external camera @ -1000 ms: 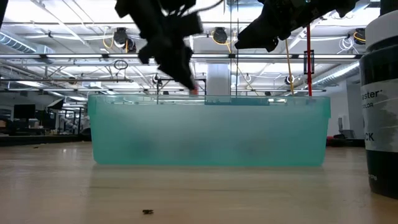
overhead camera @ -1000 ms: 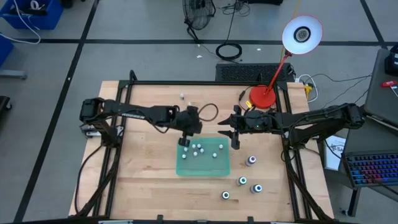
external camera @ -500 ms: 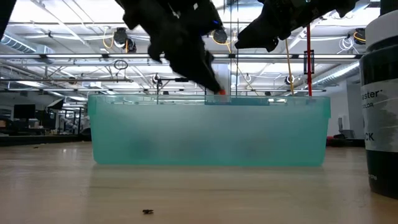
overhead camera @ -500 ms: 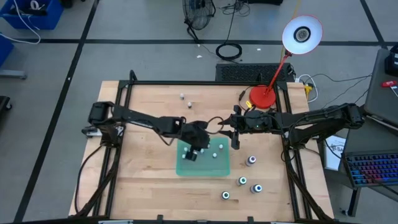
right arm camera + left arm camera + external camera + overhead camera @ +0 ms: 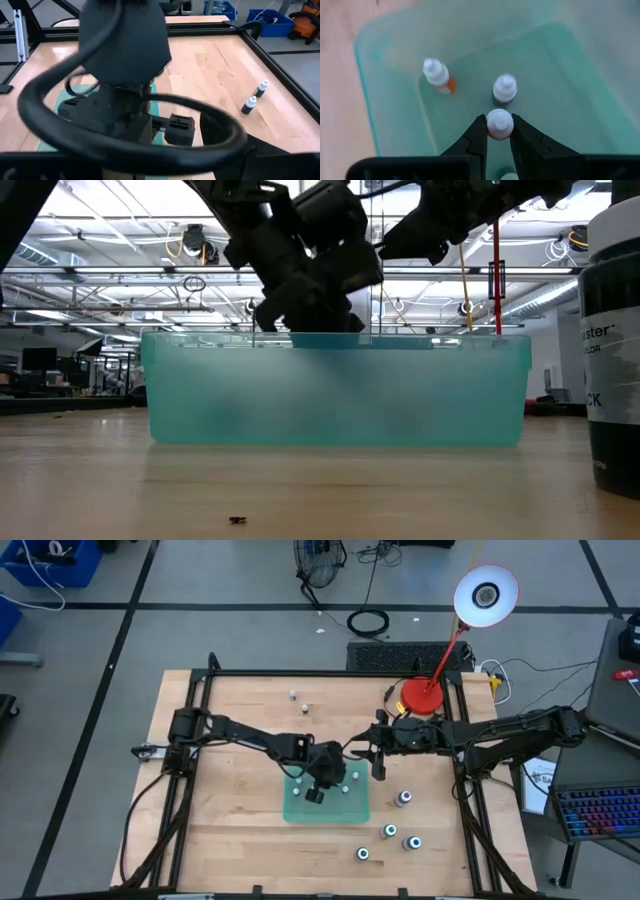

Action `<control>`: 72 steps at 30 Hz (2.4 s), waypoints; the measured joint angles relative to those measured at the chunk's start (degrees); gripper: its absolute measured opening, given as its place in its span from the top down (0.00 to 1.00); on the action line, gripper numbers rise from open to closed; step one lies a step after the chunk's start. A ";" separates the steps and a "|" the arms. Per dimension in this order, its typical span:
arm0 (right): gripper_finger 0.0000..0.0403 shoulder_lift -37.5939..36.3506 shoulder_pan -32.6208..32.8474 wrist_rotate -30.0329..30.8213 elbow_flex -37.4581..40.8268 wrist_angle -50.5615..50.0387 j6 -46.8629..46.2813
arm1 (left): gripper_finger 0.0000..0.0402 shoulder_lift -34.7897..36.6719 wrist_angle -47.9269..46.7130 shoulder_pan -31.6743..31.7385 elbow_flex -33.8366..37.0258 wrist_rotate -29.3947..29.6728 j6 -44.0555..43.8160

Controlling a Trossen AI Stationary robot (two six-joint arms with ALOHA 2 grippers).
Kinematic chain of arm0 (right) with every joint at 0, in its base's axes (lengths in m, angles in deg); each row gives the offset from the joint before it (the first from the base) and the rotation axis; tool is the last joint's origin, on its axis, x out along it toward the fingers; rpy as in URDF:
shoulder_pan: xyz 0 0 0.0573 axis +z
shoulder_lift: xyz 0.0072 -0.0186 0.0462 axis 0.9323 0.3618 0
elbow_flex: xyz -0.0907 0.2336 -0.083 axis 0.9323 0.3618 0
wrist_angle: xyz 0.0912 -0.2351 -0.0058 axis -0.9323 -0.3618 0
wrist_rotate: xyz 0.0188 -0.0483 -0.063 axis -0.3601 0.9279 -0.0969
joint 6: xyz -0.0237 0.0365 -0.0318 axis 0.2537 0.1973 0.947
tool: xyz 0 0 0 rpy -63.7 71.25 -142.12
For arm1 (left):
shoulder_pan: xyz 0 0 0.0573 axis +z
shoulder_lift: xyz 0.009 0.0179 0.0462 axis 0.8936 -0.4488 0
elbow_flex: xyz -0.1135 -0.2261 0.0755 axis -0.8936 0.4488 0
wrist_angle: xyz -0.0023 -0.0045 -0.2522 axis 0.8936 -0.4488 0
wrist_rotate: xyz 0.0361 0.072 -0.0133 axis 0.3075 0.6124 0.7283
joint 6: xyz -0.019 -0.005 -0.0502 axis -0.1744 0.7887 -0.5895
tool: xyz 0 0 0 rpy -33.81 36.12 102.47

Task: Pick & Place food coloring
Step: Put the small orange food coloring bottle into the blue bin

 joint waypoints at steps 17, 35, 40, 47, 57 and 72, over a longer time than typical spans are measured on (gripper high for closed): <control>0.62 0.02 0.00 0.02 0.04 0.33 0.00 | 0.62 -1.28 -0.21 0.59 0.04 0.29 -1.71; 0.62 -0.02 0.00 -0.02 -0.06 -0.20 -0.87 | 0.57 16.93 -14.19 3.14 0.13 10.26 1.51; 0.62 -0.02 0.00 -0.01 -0.07 -0.99 -0.54 | 0.57 19.59 -22.99 12.37 0.15 13.84 1.68; 0.62 -0.02 0.00 -0.02 -0.07 -2.50 -0.48 | 0.57 18.24 -24.43 28.13 0.15 11.49 2.63; 0.62 -0.02 0.00 0.00 -0.07 -3.13 -0.44 | 0.56 12.42 -22.87 40.43 0.17 8.13 -4.84; 0.62 -0.02 0.00 0.00 -0.07 -3.08 -0.44 | 0.56 3.05 -16.39 39.60 0.24 9.94 -2.33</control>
